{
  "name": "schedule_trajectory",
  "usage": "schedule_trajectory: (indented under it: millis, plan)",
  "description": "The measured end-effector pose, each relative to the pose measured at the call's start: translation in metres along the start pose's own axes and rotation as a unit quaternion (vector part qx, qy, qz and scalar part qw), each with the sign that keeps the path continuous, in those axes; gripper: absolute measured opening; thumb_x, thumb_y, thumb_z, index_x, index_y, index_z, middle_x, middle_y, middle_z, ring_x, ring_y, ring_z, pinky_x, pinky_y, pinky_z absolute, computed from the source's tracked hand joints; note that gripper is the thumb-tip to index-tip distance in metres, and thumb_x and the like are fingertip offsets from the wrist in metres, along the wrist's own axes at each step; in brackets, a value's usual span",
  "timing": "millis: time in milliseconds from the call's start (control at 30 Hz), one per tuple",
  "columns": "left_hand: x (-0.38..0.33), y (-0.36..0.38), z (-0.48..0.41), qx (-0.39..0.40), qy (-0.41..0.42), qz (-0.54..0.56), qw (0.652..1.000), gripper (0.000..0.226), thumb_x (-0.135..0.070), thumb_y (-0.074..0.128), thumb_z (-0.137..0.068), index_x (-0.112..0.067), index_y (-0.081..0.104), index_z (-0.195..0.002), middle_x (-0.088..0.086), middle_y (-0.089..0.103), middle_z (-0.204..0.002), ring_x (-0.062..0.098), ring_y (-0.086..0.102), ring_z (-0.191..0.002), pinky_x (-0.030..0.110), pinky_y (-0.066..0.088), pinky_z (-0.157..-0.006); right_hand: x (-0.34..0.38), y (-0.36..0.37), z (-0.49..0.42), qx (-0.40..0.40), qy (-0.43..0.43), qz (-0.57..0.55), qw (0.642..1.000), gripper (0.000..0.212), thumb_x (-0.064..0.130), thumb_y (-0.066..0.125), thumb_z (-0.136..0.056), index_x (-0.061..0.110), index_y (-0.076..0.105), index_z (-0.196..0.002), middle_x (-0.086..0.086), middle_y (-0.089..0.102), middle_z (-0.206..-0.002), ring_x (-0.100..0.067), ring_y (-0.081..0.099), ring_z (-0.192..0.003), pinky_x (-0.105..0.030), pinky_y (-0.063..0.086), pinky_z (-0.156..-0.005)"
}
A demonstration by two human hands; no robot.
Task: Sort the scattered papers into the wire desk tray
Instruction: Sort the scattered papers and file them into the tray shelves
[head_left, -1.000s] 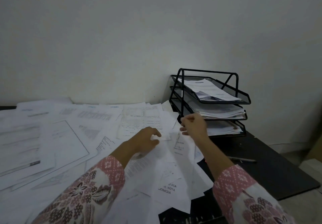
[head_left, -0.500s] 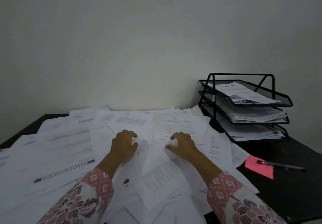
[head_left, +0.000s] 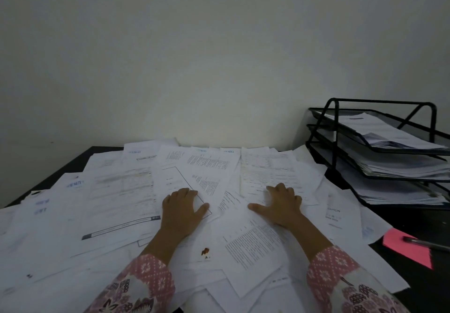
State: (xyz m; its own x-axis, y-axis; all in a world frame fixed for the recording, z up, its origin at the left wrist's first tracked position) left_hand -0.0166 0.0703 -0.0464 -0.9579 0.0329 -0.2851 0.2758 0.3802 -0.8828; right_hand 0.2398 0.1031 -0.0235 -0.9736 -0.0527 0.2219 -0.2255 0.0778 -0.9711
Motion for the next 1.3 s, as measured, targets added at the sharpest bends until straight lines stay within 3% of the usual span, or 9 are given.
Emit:
schedule_trajectory:
  millis: [133, 267, 367, 467, 533, 800, 967, 1100, 1300]
  plan:
    - [0.001, 0.002, 0.001, 0.003, 0.001, 0.003, 1.000, 0.091, -0.070, 0.014, -0.067, -0.017, 0.056, -0.127, 0.003, 0.054, -0.133, 0.021, 0.048, -0.124, 0.041, 0.030, -0.106, 0.008, 0.000, -0.005, 0.003, -0.039, 0.004, 0.999, 0.059, 0.061, 0.047, -0.086, 0.014, 0.053, -0.121, -0.006, 0.042, -0.124, -0.024, 0.040, -0.117, -0.040, 0.036, -0.100]
    - [0.001, 0.003, 0.001, 0.005, 0.002, 0.009, 1.000, 0.087, -0.067, 0.016, -0.070, -0.014, 0.058, -0.124, 0.006, 0.055, -0.130, 0.024, 0.048, -0.123, 0.043, 0.032, -0.106, 0.029, -0.004, -0.001, -0.125, -0.170, 0.099, 0.973, 0.023, 0.026, 0.061, -0.088, 0.004, 0.062, -0.093, -0.010, 0.057, -0.098, -0.022, 0.059, -0.080, -0.033, 0.049, -0.066]
    - [0.001, 0.002, 0.002, 0.008, -0.001, 0.038, 0.999, 0.072, -0.060, 0.030, -0.076, -0.011, 0.062, -0.118, 0.008, 0.060, -0.122, 0.026, 0.053, -0.116, 0.044, 0.037, -0.101, 0.038, -0.005, 0.010, -0.039, -0.174, 0.179, 0.968, 0.015, 0.007, 0.049, -0.093, 0.006, 0.055, -0.107, -0.010, 0.059, -0.105, -0.022, 0.059, -0.088, -0.031, 0.045, -0.072]
    - [-0.002, -0.002, 0.003, -0.001, 0.004, 0.081, 0.997, 0.050, -0.044, 0.046, -0.077, -0.010, 0.066, -0.108, 0.007, 0.064, -0.111, 0.025, 0.058, -0.104, 0.039, 0.043, -0.092, 0.039, -0.013, 0.012, -0.087, -0.181, 0.203, 0.958, 0.014, 0.010, 0.071, -0.076, 0.012, 0.060, -0.086, -0.003, 0.061, -0.075, -0.013, 0.056, -0.060, -0.020, 0.033, -0.049]
    - [-0.007, -0.004, 0.002, -0.003, 0.015, 0.101, 0.995, 0.042, -0.037, 0.047, -0.078, -0.010, 0.068, -0.103, 0.006, 0.065, -0.106, 0.024, 0.059, -0.099, 0.035, 0.043, -0.087, 0.032, -0.014, 0.011, -0.092, -0.165, 0.178, 0.966, 0.008, 0.012, 0.053, -0.090, 0.017, 0.051, -0.084, 0.004, 0.044, -0.064, -0.008, 0.037, -0.052, -0.019, 0.019, -0.045]
    - [-0.074, -0.001, -0.012, 0.047, 0.099, 0.180, 0.977, 0.030, -0.022, 0.049, -0.095, -0.011, 0.056, -0.122, 0.004, 0.054, -0.128, 0.018, 0.044, -0.119, 0.024, 0.033, -0.098, -0.006, -0.023, 0.007, 0.079, -0.107, -0.141, 0.981, 0.053, 0.062, 0.056, -0.081, 0.013, 0.070, -0.065, 0.011, 0.056, -0.048, -0.008, 0.052, -0.055, -0.018, 0.039, -0.058]
    - [-0.100, 0.014, -0.015, 0.123, 0.067, 0.018, 0.990, 0.045, -0.038, 0.035, -0.099, -0.010, 0.045, -0.133, 0.006, 0.045, -0.136, 0.023, 0.039, -0.124, 0.036, 0.032, -0.104, -0.051, -0.032, -0.004, -0.049, 0.028, -0.072, 0.996, 0.063, 0.059, 0.064, -0.077, 0.012, 0.057, -0.117, -0.010, 0.050, -0.124, -0.026, 0.044, -0.119, -0.032, 0.038, -0.094]
    - [-0.103, 0.021, -0.019, 0.098, 0.053, -0.046, 0.993, 0.042, -0.037, 0.033, -0.099, -0.010, 0.048, -0.127, 0.007, 0.046, -0.129, 0.022, 0.041, -0.117, 0.033, 0.037, -0.097, -0.064, -0.027, -0.002, 0.035, 0.101, -0.064, 0.992, 0.093, 0.065, 0.068, -0.069, 0.008, 0.034, -0.135, -0.014, 0.035, -0.135, -0.031, 0.037, -0.126, -0.038, 0.040, -0.098]
    - [-0.108, 0.023, -0.028, 0.112, 0.031, -0.062, 0.991, 0.049, -0.043, 0.029, -0.099, -0.007, 0.051, -0.123, 0.008, 0.042, -0.126, 0.023, 0.039, -0.115, 0.035, 0.040, -0.095, -0.069, -0.032, -0.005, 0.075, 0.130, -0.014, 0.989, 0.101, 0.076, 0.063, -0.063, 0.010, 0.037, -0.135, -0.014, 0.032, -0.140, -0.031, 0.026, -0.133, -0.039, 0.034, -0.103]
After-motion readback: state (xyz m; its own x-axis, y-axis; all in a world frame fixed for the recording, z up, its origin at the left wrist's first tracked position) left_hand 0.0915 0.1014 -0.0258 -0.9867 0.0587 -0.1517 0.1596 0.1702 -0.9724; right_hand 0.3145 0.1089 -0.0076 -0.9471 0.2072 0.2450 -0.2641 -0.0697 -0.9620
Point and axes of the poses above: each hand's wrist, its own z-axis away from the middle knuckle, its own y-axis out of the palm, x = y × z, the point moved 3 cm from there along -z, towards the middle knuckle
